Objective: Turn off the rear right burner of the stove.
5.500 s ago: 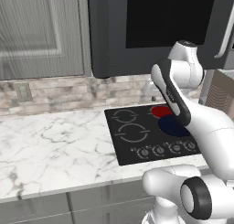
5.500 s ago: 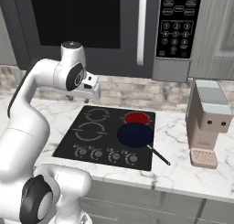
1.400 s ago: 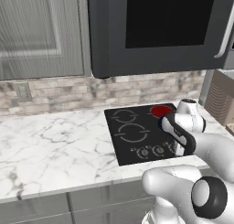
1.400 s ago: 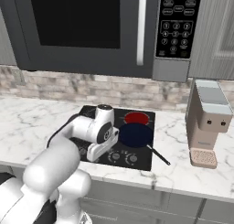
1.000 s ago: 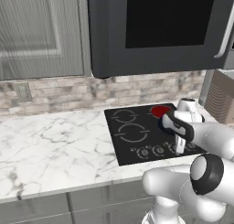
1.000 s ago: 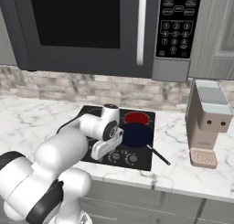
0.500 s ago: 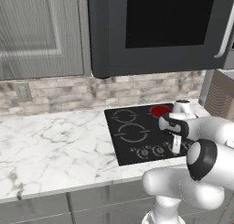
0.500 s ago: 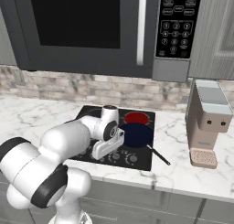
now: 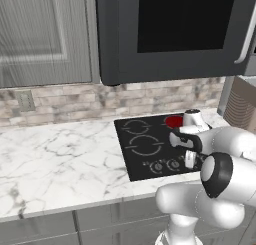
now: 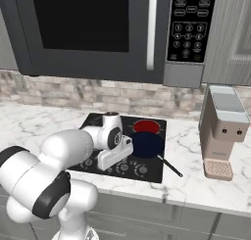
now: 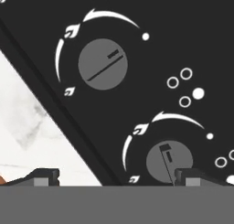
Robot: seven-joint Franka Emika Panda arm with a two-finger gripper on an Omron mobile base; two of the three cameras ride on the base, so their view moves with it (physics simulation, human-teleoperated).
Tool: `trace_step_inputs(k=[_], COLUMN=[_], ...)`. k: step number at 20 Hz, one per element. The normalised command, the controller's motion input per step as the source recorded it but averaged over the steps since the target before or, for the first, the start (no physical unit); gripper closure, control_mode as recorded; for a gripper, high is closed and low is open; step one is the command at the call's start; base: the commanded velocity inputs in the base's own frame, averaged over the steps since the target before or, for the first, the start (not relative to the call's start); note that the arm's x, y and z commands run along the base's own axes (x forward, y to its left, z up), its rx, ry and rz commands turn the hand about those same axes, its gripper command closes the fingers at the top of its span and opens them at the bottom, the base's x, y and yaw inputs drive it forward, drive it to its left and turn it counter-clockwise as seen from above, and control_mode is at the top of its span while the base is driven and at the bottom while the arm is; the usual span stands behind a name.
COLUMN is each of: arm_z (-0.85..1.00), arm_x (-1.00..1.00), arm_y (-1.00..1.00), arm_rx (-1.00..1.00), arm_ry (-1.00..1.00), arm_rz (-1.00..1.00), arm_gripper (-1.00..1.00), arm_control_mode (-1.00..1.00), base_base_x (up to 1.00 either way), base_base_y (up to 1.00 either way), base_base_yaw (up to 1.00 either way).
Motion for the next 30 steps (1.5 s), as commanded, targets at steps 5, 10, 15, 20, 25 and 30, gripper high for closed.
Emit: trace_step_inputs(k=[5, 10, 15, 20, 25, 30], arm_z=[-0.1, -0.11, -0.04, 0.0, -0.04, -0.02], arm_x=[0.0, 0.14, 0.22, 0.13, 0.03, 0.04], arm_y=[-0.14, -0.09, 0.0, 0.0, 0.0, 0.0], arm_rx=[-0.02, 0.0, 0.0, 0.0, 0.0, 0.0], arm_ry=[0.0, 0.01, 0.03, 0.0, 0.0, 0.0], arm_rz=[0.0, 0.0, 0.0, 0.0, 0.0, 0.0], arm_gripper=[-1.0, -1.0, -1.0, -1.0, -1.0, -1.0], arm_control_mode=[-1.0, -1.0, -1.0, -1.0, -1.0, -1.0], base_base_x=[0.0, 0.0, 0.0, 0.0, 0.0, 0.0], base_base_y=[0.0, 0.0, 0.0, 0.0, 0.0, 0.0], base_base_yaw=[0.0, 0.0, 0.0, 0.0, 0.0, 0.0])
